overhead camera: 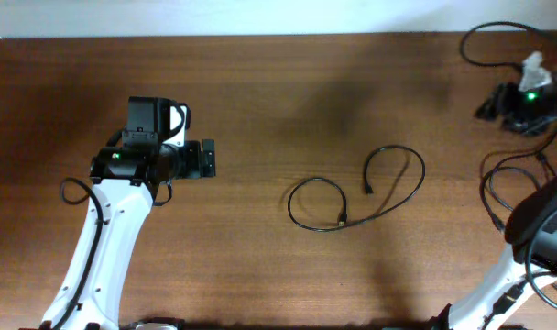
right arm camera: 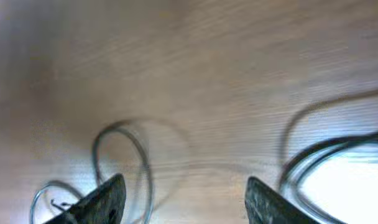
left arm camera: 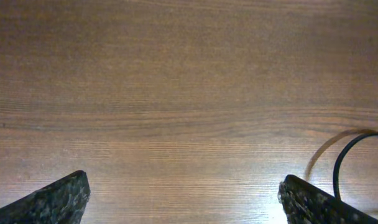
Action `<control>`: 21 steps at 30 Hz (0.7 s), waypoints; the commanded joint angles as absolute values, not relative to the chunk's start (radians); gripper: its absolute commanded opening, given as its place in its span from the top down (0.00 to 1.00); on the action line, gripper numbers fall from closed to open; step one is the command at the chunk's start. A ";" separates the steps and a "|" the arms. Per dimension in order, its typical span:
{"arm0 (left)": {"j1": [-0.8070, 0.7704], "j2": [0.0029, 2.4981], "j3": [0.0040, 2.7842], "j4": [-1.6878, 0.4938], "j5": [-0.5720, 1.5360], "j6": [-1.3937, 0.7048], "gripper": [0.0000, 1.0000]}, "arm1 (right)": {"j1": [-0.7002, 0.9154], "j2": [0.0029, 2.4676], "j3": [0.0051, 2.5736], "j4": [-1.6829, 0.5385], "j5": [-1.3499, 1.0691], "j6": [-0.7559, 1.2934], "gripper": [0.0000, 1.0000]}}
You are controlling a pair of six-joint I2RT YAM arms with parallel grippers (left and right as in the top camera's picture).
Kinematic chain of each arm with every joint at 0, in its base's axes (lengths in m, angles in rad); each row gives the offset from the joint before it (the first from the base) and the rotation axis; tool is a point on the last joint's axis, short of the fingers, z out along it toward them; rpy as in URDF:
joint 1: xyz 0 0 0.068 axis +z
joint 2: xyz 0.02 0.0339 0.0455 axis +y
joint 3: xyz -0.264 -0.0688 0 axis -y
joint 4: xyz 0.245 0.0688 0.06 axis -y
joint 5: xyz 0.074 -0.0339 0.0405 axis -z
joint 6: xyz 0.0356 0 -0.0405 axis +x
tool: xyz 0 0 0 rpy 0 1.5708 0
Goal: Untangle cables
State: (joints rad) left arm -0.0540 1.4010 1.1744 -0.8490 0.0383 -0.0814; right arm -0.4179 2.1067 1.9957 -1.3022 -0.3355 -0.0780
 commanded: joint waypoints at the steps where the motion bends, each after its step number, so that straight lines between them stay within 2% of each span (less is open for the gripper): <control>1: -0.051 1.401 1.176 -0.847 0.046 -0.066 0.01 | -0.321 2.101 1.963 -1.389 -0.350 -0.075 0.39; 6: -0.051 1.401 1.176 -0.847 0.046 -0.066 0.01 | -0.288 2.091 1.736 -1.349 -0.331 -0.039 0.41; 13: -0.051 1.401 1.176 -0.847 0.046 -0.066 0.01 | -0.185 2.067 1.390 -1.164 -0.521 -0.055 0.42; 14: -0.051 1.401 1.176 -0.847 0.046 -0.066 0.01 | -0.168 2.067 1.357 -1.142 -0.520 -0.052 0.45; 15: -0.051 1.401 1.176 -0.847 0.046 -0.066 0.01 | -0.157 2.067 1.338 -1.123 -0.520 -0.052 0.55; 16: -0.051 1.401 1.176 -0.847 0.046 -0.066 0.01 | -0.155 2.067 1.330 -1.115 -0.520 -0.047 0.67; 17: -0.051 1.401 1.176 -0.847 0.046 -0.066 0.01 | -0.155 2.067 1.330 -1.103 -0.520 -0.044 0.88; 18: -0.051 1.401 1.176 -0.847 0.046 -0.066 0.01 | -0.155 2.067 1.330 -1.096 -0.519 -0.044 0.96; 21: -0.051 1.401 1.176 -0.847 0.046 -0.066 0.01 | -0.157 2.065 1.345 -1.057 -0.504 -0.010 0.96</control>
